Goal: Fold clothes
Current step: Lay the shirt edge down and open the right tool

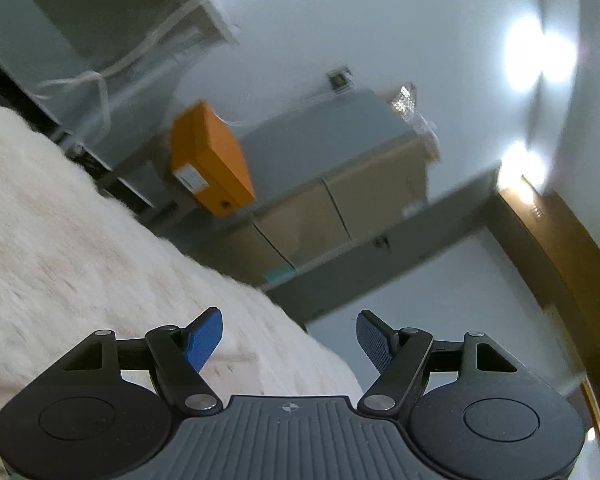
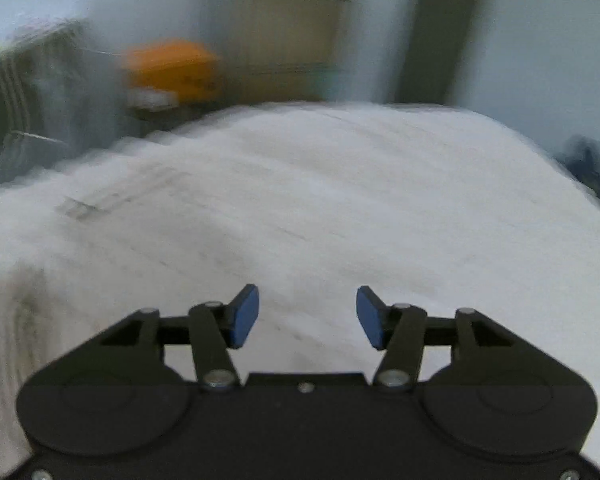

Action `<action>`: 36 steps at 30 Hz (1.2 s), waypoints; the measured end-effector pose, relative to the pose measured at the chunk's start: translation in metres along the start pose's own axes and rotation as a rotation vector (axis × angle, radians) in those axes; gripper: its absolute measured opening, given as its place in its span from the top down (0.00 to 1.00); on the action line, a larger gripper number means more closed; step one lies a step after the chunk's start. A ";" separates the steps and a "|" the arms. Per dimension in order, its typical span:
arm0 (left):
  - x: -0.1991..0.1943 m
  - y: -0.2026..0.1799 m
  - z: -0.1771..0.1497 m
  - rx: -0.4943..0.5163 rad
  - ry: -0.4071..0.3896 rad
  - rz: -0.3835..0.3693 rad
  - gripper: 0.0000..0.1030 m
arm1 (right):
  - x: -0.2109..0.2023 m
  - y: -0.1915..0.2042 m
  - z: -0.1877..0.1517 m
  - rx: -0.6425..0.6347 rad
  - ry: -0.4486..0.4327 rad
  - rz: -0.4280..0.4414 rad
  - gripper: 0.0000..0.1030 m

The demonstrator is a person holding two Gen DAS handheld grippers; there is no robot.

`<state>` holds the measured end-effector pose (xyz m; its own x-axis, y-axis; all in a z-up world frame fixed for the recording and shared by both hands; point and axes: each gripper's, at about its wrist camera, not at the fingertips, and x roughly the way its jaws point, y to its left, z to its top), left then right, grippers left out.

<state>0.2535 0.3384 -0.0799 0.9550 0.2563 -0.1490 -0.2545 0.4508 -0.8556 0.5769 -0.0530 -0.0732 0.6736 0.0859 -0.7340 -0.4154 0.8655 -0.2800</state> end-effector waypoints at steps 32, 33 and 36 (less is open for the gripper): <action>0.017 -0.022 -0.050 0.009 0.149 -0.069 0.34 | 0.058 -0.222 -0.064 0.490 0.183 -0.055 0.44; 0.017 -0.023 -0.051 0.012 0.151 -0.073 0.34 | 0.048 -0.240 -0.073 0.500 0.177 -0.068 0.38; 0.017 -0.027 -0.056 0.023 0.159 -0.080 0.34 | 0.020 -0.279 -0.111 0.531 0.183 -0.105 0.38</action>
<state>0.2847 0.2827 -0.0873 0.9839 0.0815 -0.1592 -0.1788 0.4842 -0.8565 0.6382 -0.3475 -0.0788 0.5581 -0.0601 -0.8276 0.0446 0.9981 -0.0424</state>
